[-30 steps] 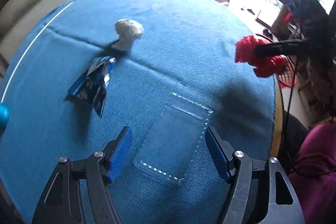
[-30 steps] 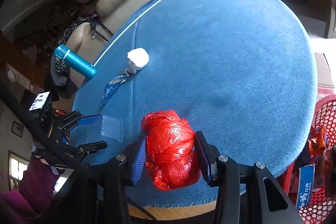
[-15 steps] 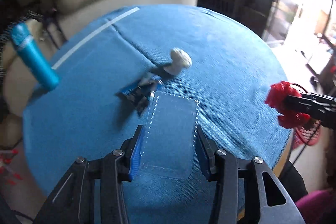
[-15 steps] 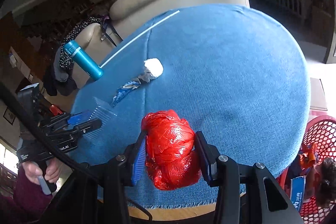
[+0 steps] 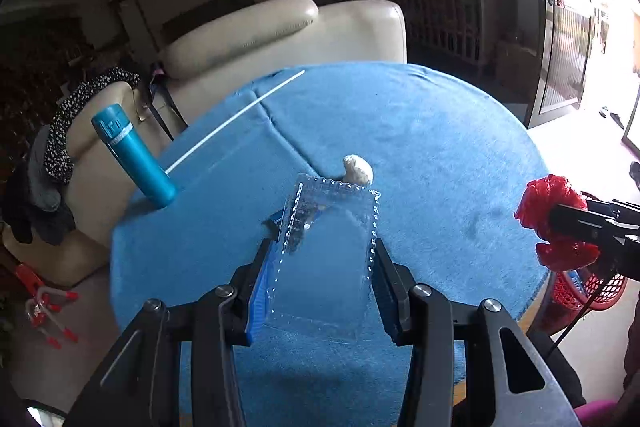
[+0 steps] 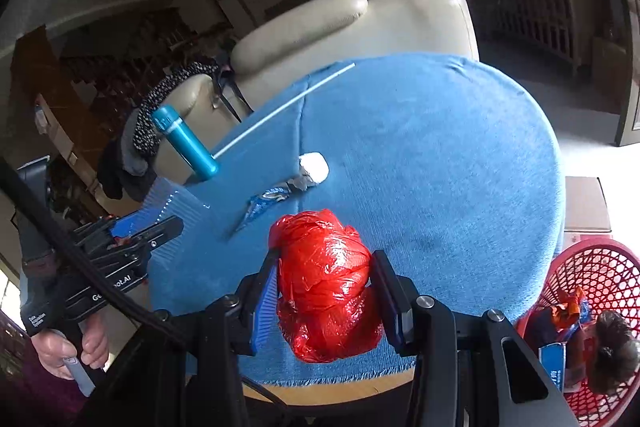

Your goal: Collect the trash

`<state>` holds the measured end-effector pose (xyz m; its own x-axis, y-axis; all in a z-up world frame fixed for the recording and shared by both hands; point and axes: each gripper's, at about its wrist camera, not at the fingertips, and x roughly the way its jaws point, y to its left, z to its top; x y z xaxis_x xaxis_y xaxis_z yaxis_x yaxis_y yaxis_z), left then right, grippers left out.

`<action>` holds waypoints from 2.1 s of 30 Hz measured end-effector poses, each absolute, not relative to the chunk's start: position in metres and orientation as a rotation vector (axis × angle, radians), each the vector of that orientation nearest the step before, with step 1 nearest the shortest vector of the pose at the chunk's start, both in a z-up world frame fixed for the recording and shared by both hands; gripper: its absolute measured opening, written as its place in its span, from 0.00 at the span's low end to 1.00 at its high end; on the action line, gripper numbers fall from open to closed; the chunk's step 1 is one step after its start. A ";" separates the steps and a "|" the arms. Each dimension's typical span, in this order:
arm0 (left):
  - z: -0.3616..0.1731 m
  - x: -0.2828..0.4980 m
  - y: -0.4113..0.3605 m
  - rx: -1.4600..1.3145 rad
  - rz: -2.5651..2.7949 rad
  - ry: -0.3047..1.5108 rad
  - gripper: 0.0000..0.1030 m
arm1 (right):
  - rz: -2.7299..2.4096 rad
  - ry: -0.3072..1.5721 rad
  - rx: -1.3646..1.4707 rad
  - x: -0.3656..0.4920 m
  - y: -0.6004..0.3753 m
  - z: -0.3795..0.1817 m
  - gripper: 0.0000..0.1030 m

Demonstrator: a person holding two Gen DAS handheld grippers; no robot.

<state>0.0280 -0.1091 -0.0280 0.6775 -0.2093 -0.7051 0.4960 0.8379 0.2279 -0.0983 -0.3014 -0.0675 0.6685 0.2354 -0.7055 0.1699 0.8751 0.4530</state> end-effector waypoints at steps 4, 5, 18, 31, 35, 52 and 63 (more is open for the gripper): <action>-0.022 0.017 -0.116 0.424 -0.393 0.704 0.46 | 0.039 0.815 0.525 -0.109 -0.306 -0.057 0.46; -0.020 0.015 -0.117 0.425 -0.387 0.698 0.46 | 0.040 0.806 0.530 -0.112 -0.308 -0.054 0.46; -0.008 -0.006 -0.139 0.476 -0.371 0.632 0.47 | 0.032 0.738 0.548 -0.133 -0.321 -0.036 0.46; -0.010 -0.014 -0.158 0.504 -0.386 0.620 0.47 | 0.016 0.728 0.574 -0.141 -0.332 -0.040 0.46; -0.011 -0.016 -0.162 0.510 -0.393 0.621 0.47 | 0.009 0.721 0.581 -0.145 -0.337 -0.039 0.46; -0.011 -0.026 -0.178 0.542 -0.423 0.610 0.47 | -0.011 0.694 0.604 -0.160 -0.349 -0.034 0.46; -0.011 -0.030 -0.185 0.556 -0.435 0.607 0.47 | -0.018 0.682 0.607 -0.165 -0.352 -0.032 0.46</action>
